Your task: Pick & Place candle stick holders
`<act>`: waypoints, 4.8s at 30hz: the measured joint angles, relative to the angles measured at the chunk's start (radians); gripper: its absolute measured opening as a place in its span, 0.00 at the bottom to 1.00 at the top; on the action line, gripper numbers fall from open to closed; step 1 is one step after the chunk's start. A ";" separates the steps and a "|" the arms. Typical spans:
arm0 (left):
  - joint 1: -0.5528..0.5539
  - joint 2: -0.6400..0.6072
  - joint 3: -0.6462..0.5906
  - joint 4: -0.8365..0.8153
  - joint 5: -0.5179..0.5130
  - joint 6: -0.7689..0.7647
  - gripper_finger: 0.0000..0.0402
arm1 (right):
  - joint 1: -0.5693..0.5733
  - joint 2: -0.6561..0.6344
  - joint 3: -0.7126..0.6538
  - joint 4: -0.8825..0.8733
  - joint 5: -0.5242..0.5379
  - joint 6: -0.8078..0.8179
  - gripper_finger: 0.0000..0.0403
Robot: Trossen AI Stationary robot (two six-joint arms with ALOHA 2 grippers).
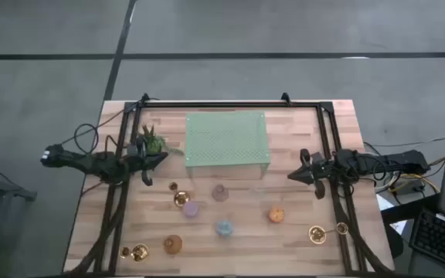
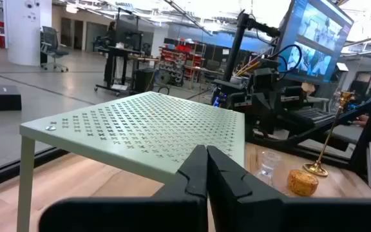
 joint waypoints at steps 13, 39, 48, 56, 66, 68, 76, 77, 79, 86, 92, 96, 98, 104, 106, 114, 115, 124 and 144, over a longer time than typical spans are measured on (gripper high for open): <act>0.000 0.000 0.000 0.000 0.000 0.000 0.01 | 0.000 0.000 0.000 0.000 0.000 0.000 0.02; 0.000 0.000 0.000 0.000 0.000 0.000 0.01 | 0.000 0.000 0.000 0.000 0.000 -0.004 0.02; 0.000 0.000 0.000 0.000 0.000 0.000 0.01 | -0.001 0.001 0.000 0.096 0.002 -0.023 0.02; 0.000 0.000 0.000 0.000 0.000 0.000 0.01 | 0.000 0.000 0.000 0.299 -0.099 0.201 0.02; 0.000 0.000 0.000 0.000 0.000 0.000 0.01 | 0.001 0.051 0.162 0.257 -0.257 0.226 0.02; 0.000 0.000 0.000 0.000 0.000 0.000 0.01 | 0.003 0.099 0.219 0.237 -0.267 0.247 0.02; 0.000 0.000 0.000 0.000 0.000 0.000 0.01 | 0.020 0.410 0.475 0.141 -0.187 0.264 0.10; 0.000 0.000 0.000 0.000 0.000 0.000 0.01 | 0.020 0.449 0.505 0.141 -0.185 0.262 0.12; 0.000 0.000 0.000 0.000 0.000 0.000 0.01 | 0.021 0.526 0.571 0.089 -0.185 0.263 0.19; 0.000 0.000 0.000 0.000 0.000 0.000 0.01 | 0.021 0.766 0.802 -0.185 -0.177 0.319 0.47; 0.000 0.000 0.000 0.000 0.000 0.000 0.01 | 0.043 0.947 1.038 -0.537 -0.130 0.372 0.64; 0.000 0.000 0.000 0.000 0.000 0.000 0.01 | 0.083 1.072 1.237 -0.889 -0.070 0.438 0.67; 0.000 0.000 0.000 0.000 0.000 0.000 0.01 | 0.110 1.139 1.328 -1.052 -0.052 0.481 0.67; 0.000 0.000 0.000 0.000 0.000 0.000 0.01 | 0.235 1.306 1.525 -1.318 -0.069 0.620 0.65; 0.000 0.000 0.000 0.000 0.000 0.000 0.01 | 0.276 1.360 1.584 -1.405 -0.088 0.673 0.65; 0.000 0.000 0.000 0.000 0.000 0.000 0.01 | 0.415 1.491 1.773 -1.527 -0.131 0.899 0.64; 0.000 0.000 0.000 0.000 0.000 0.000 0.01 | 0.430 1.498 1.785 -1.523 -0.135 0.924 0.63; 0.000 0.002 0.000 0.000 0.000 0.000 0.01 | 0.564 1.555 1.802 -1.526 -0.252 1.194 0.60; 0.000 0.002 0.000 0.000 0.000 0.000 0.01 | 0.900 1.741 1.900 -1.522 -0.204 1.654 0.60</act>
